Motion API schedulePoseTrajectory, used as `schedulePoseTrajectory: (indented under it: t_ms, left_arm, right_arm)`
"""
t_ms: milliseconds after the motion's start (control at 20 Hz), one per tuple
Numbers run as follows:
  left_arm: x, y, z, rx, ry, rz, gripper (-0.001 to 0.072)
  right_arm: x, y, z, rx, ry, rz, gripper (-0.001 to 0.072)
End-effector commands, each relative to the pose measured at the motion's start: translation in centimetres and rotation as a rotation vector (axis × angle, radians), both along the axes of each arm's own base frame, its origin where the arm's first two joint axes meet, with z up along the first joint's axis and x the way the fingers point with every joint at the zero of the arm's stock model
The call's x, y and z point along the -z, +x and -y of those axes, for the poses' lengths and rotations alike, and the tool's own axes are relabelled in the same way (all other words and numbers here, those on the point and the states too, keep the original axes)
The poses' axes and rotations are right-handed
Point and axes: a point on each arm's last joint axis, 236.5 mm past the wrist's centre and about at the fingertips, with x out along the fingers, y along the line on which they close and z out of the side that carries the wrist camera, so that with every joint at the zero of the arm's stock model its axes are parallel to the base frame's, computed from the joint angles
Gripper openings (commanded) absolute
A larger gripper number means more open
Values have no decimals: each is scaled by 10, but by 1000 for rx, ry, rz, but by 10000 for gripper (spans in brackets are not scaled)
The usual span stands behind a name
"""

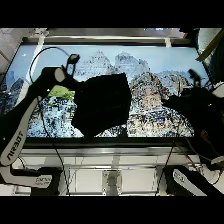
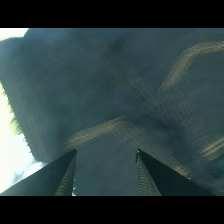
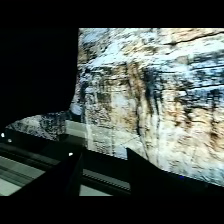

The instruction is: Fold the clothes and pants, and hang the long-sleeved shirts on hangers.

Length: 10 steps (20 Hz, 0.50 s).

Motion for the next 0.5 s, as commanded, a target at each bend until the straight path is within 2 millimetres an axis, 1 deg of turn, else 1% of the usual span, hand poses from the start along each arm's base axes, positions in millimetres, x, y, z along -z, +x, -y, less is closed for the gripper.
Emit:
schedulePoseTrajectory:
  t_ms: [0, 50, 150, 250, 300, 350, 400, 450]
  left_arm:
    - [41, -18, -59, -219, -100, -115, 403]
    - [47, -14, -65, -273, -144, -101, 403]
    - [58, -8, -73, -335, -187, -96, 403]
    - [72, -5, -78, -349, -183, -108, 404]
    - [79, -5, -78, -352, -182, -119, 405]
    - [86, -5, -74, -333, -192, -130, 406]
    - [90, -5, -66, -300, -220, -134, 406]
    - [91, -2, -54, -278, -267, -131, 425]
  right_arm:
    - [37, 1, -61, -15, 68, 49, 573]
    - [41, 5, -75, -24, 57, 88, 596]
    - [43, 10, -102, -36, 58, 137, 595]
    - [46, 9, -120, -53, 62, 147, 594]
    - [50, 7, -125, -67, 60, 143, 593]
    - [53, 5, -129, -77, 59, 134, 593]
    - [56, 4, -130, -79, 58, 126, 592]
    - [57, 4, -129, -76, 57, 121, 592]
